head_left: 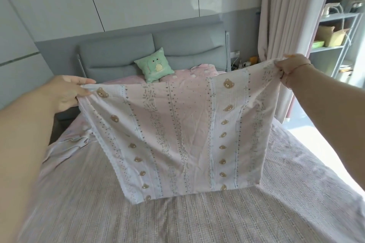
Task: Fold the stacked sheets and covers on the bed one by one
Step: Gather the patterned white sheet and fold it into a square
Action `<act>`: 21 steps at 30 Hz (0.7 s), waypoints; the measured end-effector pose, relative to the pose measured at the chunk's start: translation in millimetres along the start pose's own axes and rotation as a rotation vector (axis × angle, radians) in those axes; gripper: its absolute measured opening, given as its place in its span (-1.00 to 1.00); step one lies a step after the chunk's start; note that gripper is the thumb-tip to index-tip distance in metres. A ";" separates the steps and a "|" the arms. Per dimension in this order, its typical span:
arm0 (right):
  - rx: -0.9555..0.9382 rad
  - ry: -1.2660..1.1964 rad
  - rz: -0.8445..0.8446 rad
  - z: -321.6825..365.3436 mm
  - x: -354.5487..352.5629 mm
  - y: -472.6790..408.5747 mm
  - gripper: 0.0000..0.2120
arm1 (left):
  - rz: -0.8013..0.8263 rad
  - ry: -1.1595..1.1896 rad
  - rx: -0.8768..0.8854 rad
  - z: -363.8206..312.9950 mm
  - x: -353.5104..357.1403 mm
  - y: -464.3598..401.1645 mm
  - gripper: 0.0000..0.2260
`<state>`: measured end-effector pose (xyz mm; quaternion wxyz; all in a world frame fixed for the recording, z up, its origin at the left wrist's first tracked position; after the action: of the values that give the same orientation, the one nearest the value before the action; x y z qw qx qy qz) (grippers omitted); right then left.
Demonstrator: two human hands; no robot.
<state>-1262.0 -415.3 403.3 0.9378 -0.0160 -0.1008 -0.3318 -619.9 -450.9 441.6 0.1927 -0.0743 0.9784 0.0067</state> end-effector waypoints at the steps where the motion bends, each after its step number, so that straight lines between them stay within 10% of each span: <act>1: -0.025 0.041 0.021 2.9 2.3 -2.0 -0.65 | -0.004 -0.004 0.002 -3.6 0.8 5.1 -0.73; 21: -0.201 0.571 0.090 12.7 18.4 6.6 -0.61 | -0.344 -0.435 0.275 -39.7 1.2 25.6 -0.88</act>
<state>-1246.2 -420.4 419.6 0.9356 -0.0195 0.2009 -0.2896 -639.7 -427.5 477.5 0.4040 -0.2089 0.8791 -0.1427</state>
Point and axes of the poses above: each hand's wrist, its own y-axis away from the middle knuckle, its own x-axis out of the palm, z = x × y, the point moved 9 cm from there along -y, towards the middle knuckle, and after that the axes turned 1 degree about -y, right-handed, at the moved point
